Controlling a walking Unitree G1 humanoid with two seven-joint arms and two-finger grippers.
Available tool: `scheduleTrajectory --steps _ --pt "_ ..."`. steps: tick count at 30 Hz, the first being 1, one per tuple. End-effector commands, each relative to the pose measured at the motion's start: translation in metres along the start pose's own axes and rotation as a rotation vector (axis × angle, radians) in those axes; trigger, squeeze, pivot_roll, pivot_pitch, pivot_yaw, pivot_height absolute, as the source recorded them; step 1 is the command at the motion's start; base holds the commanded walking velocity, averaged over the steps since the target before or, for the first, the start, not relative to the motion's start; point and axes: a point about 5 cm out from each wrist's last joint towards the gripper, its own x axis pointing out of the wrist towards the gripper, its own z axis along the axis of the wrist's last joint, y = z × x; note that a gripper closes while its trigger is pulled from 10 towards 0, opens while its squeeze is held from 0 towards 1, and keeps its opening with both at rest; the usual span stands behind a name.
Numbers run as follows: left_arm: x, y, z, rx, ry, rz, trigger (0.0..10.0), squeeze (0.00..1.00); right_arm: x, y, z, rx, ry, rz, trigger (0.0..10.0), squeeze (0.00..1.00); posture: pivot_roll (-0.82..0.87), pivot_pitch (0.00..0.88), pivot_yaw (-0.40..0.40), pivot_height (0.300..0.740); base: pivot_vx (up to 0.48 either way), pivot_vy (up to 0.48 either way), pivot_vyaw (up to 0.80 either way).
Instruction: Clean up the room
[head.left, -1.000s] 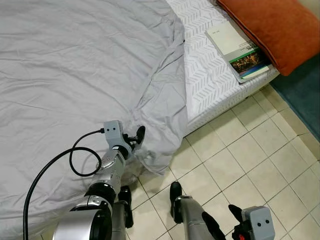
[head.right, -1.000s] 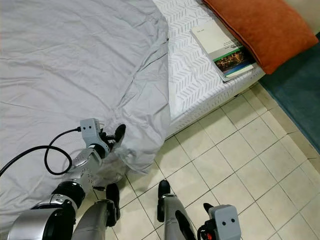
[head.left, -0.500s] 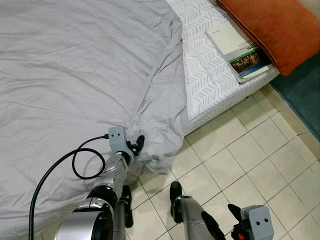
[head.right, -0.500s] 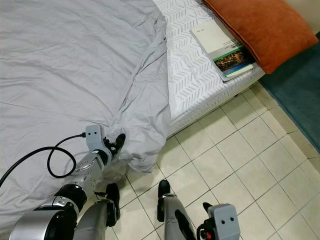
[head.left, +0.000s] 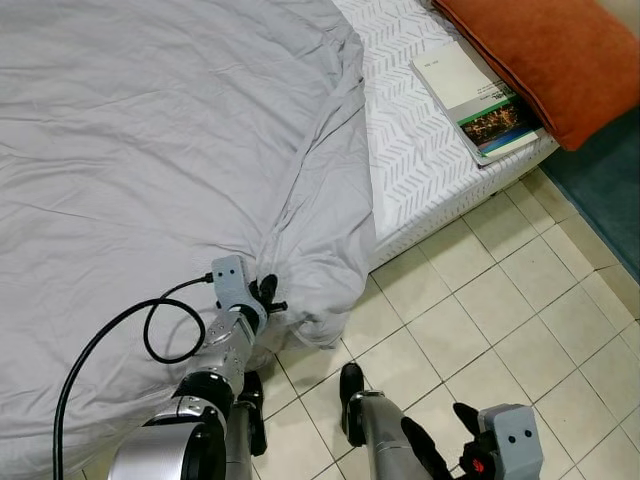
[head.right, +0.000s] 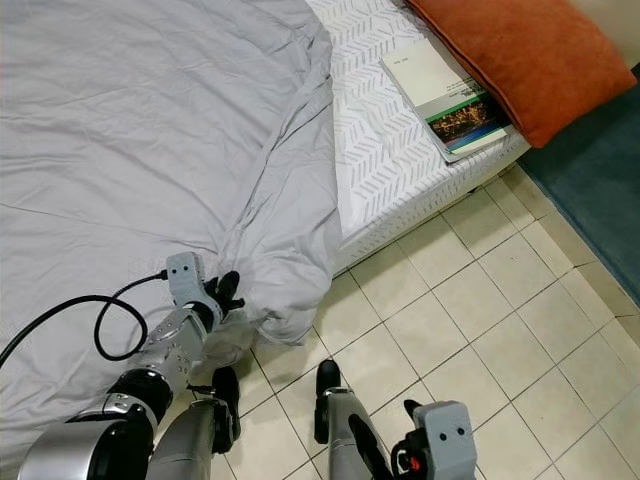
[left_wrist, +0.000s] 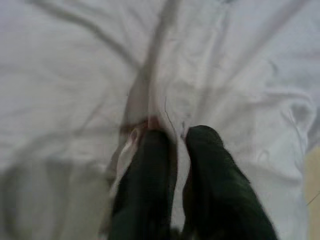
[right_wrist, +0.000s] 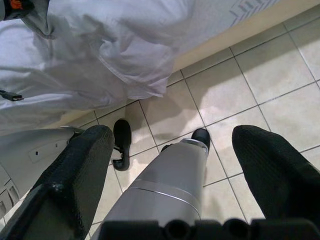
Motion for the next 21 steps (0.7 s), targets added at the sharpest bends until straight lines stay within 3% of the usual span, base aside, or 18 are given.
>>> scheduleTrajectory --steps 1,2,7,9,13,14,16,21 --pt "-0.005 -0.003 -0.022 0.046 0.07 -0.031 0.0 0.0 -0.001 0.0 -0.012 0.024 0.053 -0.012 10.0 0.0 -0.3 0.535 -0.06 0.74 0.0 0.0 0.0" --pt "-0.004 -0.009 -0.018 0.117 0.053 -0.077 0.0 0.0 0.005 -0.001 -0.013 0.025 0.042 -0.018 10.0 0.0 -0.29 0.501 -0.039 0.74 0.0 0.0 0.0" --pt "-0.003 -0.013 -0.017 0.16 0.041 -0.102 0.0 0.0 0.01 -0.002 -0.012 0.024 0.033 -0.023 10.0 0.0 -0.29 0.493 -0.035 0.74 0.0 0.0 0.0" --pt "-0.005 -0.023 -0.024 0.221 0.039 -0.166 0.0 0.0 0.024 -0.006 -0.007 0.023 -0.004 -0.036 10.0 0.0 -0.29 0.368 0.005 0.74 0.0 0.0 0.0" --pt "-0.006 -0.031 -0.026 0.288 0.031 -0.21 0.0 0.0 0.032 -0.009 0.0 0.026 -0.04 -0.05 10.0 0.0 -0.29 0.342 0.009 0.74 0.0 0.0 0.0" --pt "-0.005 -0.035 -0.025 0.318 0.023 -0.217 10.0 0.0 0.031 -0.012 0.003 0.024 -0.05 -0.056 10.0 0.0 -0.29 0.319 0.011 0.74 0.0 0.0 0.0" --pt "-0.003 -0.039 -0.021 0.319 0.009 -0.227 10.0 0.0 0.03 -0.017 0.004 0.014 -0.057 -0.071 10.0 0.0 -0.31 0.318 0.007 0.74 0.0 0.0 0.0" --pt "-0.001 -0.049 -0.022 0.321 0.012 -0.24 10.0 0.0 0.025 -0.023 0.001 0.004 -0.05 -0.091 10.0 0.0 -0.32 0.325 0.006 0.74 0.0 -0.48 0.0"
